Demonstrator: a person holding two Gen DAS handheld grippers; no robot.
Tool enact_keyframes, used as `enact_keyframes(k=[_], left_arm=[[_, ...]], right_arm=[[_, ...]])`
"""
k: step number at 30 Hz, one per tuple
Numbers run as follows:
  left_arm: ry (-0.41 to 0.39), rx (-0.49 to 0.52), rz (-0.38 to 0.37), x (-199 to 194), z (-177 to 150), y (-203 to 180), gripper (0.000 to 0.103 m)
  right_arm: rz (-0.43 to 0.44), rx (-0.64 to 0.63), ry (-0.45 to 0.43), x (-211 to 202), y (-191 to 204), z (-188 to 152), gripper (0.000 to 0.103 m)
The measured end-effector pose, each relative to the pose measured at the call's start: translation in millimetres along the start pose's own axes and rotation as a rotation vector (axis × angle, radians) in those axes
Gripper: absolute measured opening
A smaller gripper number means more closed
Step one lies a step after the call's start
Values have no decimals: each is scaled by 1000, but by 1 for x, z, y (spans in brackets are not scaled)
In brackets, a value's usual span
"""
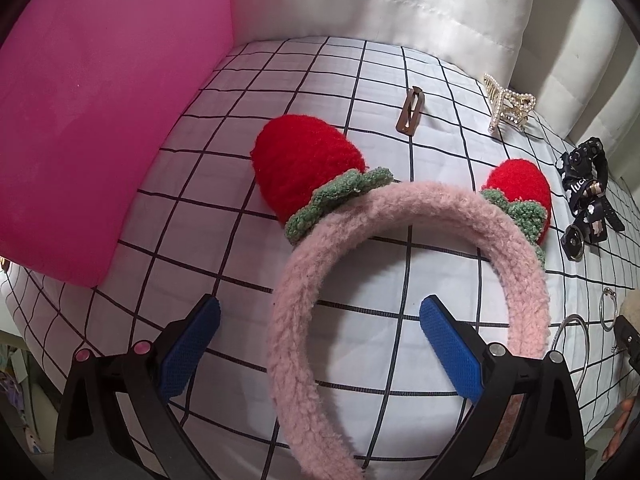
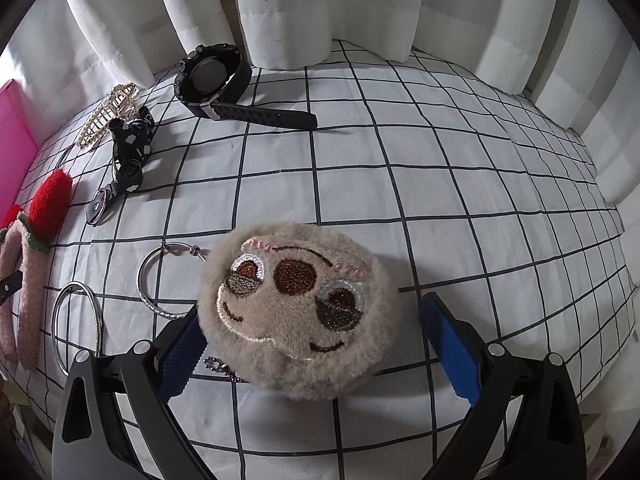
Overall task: Organize jewelry
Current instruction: 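Grasp the pink headband with the left tool while the right tool grasps the beige plush keychain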
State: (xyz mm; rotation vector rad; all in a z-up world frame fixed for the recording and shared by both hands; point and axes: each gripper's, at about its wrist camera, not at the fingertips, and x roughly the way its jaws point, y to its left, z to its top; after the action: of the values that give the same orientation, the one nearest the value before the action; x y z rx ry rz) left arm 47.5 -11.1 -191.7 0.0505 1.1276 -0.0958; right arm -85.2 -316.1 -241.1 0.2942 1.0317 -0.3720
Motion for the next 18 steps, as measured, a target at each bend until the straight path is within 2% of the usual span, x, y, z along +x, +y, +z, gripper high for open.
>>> enact_keyframes(k=[5, 8, 9, 10, 11, 13, 18], left_arm=[[-2, -15, 2, 1, 3, -2, 94], [-18, 6, -5, -5, 4, -4, 67], [-20, 14, -8, -7, 3, -5, 55], [-22, 18, -12, -8, 4, -5, 44], [-24, 18, -8, -9, 4, -5, 38], [-27, 12, -7, -10, 3, -2, 12], [-19, 5, -30, -14, 2, 2, 10]], right_arm=[[7, 0, 1, 0, 0, 0, 94], [16, -8, -2, -2, 1, 0, 87], [20, -26, -50, -4, 3, -1, 75], [20, -35, -59, -7, 4, -1, 66], [21, -39, -55, -7, 5, -1, 66], [26, -38, -56, -8, 4, -1, 62], [66, -13, -60, -11, 0, 0, 58]])
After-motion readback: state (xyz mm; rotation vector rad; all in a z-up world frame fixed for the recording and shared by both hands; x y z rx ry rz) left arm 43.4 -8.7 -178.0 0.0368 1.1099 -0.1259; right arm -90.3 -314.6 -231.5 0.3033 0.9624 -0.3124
